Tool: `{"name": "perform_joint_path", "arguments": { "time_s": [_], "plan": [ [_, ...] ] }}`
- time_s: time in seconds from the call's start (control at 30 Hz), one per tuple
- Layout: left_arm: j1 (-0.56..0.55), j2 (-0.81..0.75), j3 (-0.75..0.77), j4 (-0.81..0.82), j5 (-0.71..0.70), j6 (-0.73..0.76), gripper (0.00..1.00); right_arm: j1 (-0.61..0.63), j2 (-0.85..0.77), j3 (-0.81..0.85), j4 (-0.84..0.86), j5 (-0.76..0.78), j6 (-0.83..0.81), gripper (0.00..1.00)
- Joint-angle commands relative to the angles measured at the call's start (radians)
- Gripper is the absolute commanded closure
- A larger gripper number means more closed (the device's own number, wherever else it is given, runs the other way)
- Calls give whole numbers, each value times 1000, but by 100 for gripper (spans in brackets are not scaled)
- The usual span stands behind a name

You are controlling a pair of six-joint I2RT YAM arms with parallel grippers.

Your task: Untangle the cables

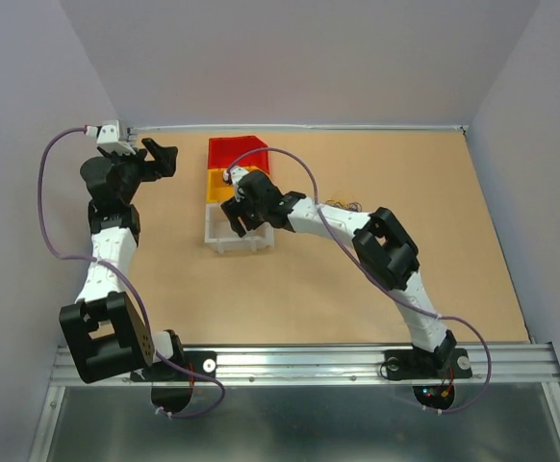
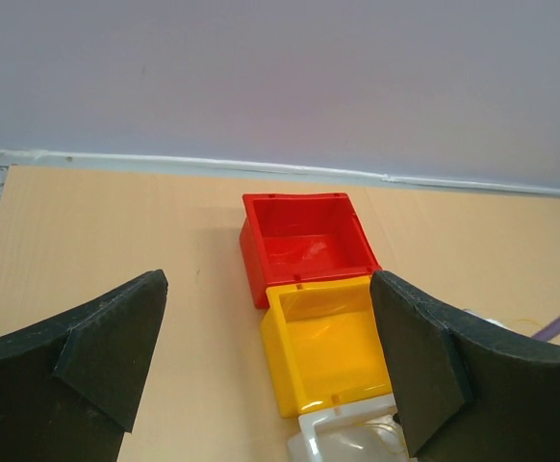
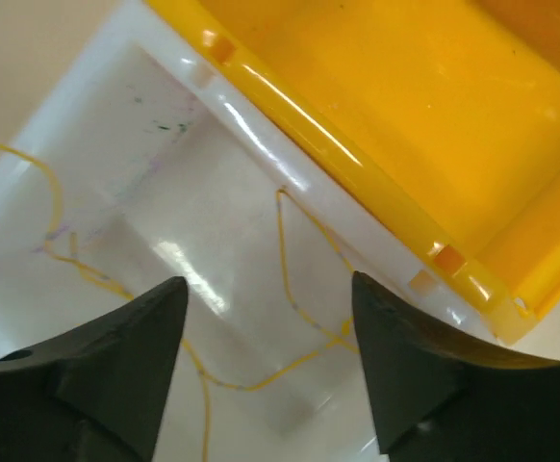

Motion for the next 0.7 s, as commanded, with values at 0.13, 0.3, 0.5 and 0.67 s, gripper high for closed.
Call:
{"name": "perform_joint_path", "arguments": {
  "time_s": [0.13,0.3,0.5,0.67],
  "plan": [
    [-90,11,26,3,-39,87,1,24,-194,-9,10,62,-6,14],
    [-132,18,38,-19,-27,140,1,25,-331,-158,165,21,9,14],
    [-293,40,69,-105,-40,271,1,25,-593,-462,283,273,164,12],
    [-396,58,66,-134,-36,364,1,13,-801,-794,360,696,264,0]
  ]
}}
